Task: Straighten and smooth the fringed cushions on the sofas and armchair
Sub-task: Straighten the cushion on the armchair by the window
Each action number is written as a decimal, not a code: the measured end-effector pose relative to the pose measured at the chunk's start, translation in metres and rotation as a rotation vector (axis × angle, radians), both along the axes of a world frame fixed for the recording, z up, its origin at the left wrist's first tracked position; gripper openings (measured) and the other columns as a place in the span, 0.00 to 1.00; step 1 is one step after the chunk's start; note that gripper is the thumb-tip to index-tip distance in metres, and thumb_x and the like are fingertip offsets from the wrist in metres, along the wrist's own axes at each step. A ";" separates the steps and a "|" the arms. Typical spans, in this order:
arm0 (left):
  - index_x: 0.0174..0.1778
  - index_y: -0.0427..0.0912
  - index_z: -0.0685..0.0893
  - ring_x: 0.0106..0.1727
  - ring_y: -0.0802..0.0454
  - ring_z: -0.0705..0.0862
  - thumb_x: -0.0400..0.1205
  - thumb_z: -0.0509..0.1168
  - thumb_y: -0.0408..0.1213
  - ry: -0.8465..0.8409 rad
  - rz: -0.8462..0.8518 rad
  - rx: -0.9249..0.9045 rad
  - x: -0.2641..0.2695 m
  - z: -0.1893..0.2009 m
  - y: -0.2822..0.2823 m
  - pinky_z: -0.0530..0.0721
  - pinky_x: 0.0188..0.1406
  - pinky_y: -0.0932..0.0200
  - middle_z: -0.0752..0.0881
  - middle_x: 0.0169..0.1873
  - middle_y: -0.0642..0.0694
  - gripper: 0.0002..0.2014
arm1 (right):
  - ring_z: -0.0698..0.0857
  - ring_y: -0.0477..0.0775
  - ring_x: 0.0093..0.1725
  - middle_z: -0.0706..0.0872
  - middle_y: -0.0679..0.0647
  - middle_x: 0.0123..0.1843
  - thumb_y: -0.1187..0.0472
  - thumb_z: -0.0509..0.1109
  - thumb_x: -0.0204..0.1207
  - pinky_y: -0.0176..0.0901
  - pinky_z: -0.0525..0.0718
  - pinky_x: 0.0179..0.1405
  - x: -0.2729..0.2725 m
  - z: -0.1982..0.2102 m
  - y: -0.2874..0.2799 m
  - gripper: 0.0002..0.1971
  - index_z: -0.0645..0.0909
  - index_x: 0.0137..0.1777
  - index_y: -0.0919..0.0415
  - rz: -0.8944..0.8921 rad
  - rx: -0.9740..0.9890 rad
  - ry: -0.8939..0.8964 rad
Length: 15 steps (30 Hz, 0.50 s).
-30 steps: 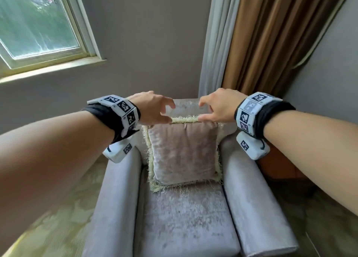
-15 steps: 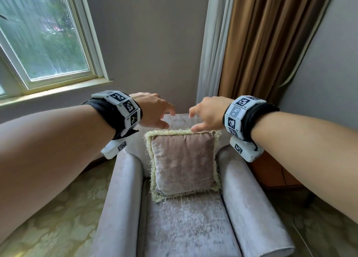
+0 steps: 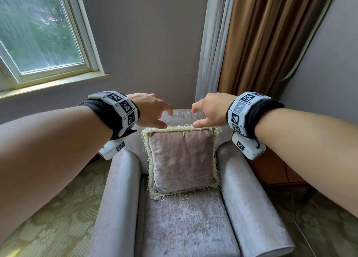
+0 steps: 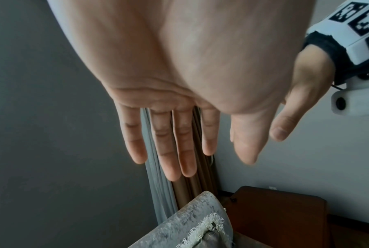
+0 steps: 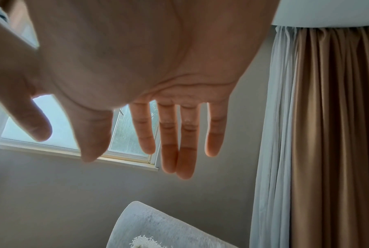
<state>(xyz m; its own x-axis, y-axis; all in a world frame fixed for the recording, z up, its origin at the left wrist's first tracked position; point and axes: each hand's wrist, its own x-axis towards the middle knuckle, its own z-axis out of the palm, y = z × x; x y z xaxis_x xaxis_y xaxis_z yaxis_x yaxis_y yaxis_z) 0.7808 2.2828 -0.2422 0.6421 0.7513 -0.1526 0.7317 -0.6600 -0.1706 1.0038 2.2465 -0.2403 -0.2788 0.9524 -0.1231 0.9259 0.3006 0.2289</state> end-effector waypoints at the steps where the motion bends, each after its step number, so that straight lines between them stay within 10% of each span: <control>1: 0.77 0.64 0.71 0.60 0.54 0.84 0.82 0.63 0.62 -0.004 0.005 -0.009 0.001 -0.005 0.006 0.85 0.60 0.46 0.87 0.59 0.61 0.27 | 0.83 0.56 0.51 0.70 0.41 0.35 0.30 0.65 0.75 0.54 0.84 0.54 0.003 -0.005 0.005 0.30 0.76 0.72 0.45 0.001 -0.003 0.015; 15: 0.77 0.63 0.73 0.56 0.52 0.87 0.82 0.64 0.61 -0.068 0.147 -0.143 0.050 -0.151 0.126 0.86 0.45 0.55 0.88 0.60 0.57 0.26 | 0.86 0.59 0.52 0.87 0.50 0.53 0.30 0.63 0.75 0.52 0.85 0.51 0.091 -0.155 0.145 0.28 0.77 0.68 0.44 -0.004 -0.160 0.201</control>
